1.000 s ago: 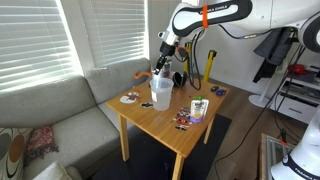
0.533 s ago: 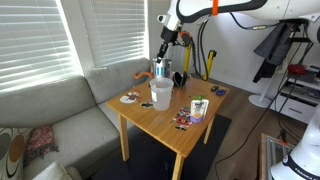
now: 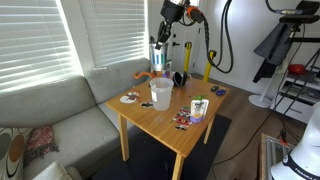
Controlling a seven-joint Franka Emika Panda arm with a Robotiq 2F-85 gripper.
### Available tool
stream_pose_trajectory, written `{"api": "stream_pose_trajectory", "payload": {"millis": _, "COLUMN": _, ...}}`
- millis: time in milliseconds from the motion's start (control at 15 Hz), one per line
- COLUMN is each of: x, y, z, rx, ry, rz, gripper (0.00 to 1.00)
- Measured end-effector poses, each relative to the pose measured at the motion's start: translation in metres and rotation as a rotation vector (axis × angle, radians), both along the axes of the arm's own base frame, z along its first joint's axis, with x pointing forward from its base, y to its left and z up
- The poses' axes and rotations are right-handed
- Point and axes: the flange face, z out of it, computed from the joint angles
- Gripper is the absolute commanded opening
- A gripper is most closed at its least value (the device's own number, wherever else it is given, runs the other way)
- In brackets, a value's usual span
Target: Put the silver cup in the clear cup then put the silver spoon on the table.
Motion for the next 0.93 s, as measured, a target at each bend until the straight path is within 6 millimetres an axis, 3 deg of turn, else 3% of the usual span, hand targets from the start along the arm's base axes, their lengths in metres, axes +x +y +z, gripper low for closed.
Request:
{"api": "stream_pose_trajectory", "payload": {"millis": 133, "x": -0.010, "y": 0.017, "z": 0.001, "rx": -0.031, "ry": 0.019, "rz": 0.032, "gripper": 0.01}}
{"api": "stream_pose_trajectory", "payload": {"millis": 333, "x": -0.016, "y": 0.031, "z": -0.016, "rx": -0.065, "ry": 0.065, "rz": 0.061, "gripper": 0.01}}
{"api": "stream_pose_trajectory", "payload": {"millis": 733, "x": -0.014, "y": 0.037, "z": -0.065, "rx": -0.082, "ry": 0.115, "rz": 0.076, "gripper": 0.01}}
{"api": "stream_pose_trajectory", "payload": {"millis": 933, "x": -0.010, "y": 0.039, "z": -0.080, "rx": -0.072, "ry": 0.087, "rz": 0.081, "gripper": 0.01}}
